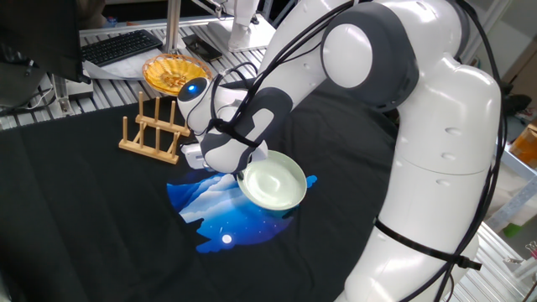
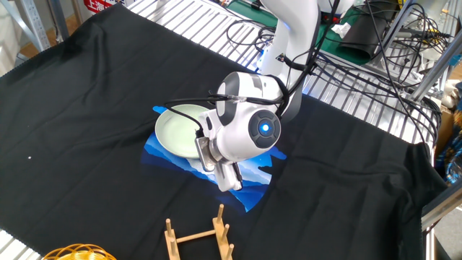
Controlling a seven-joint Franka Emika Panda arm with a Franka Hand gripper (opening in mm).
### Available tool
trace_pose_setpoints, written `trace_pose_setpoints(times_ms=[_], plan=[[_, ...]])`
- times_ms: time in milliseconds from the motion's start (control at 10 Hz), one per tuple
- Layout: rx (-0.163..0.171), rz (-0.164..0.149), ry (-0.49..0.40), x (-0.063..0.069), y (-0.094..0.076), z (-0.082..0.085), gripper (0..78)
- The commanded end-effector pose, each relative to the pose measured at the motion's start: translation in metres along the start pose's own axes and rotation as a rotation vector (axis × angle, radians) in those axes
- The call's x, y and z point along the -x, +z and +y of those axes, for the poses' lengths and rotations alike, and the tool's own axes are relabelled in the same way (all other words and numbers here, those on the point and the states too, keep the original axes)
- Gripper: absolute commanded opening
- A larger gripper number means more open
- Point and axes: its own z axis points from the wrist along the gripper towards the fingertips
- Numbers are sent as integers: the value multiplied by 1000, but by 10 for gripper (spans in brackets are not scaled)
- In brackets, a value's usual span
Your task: Put the dish on the dish rack
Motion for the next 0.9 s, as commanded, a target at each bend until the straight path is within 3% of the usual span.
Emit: trace_pose_setpoints(times_ms=[100, 500, 600, 900], plan=[[19, 4, 12, 5, -29, -15, 11], [24, 7, 29, 7, -35, -16, 11], [49, 28, 55, 11, -47, -18, 11], [79, 76, 77, 20, -75, -17, 11]])
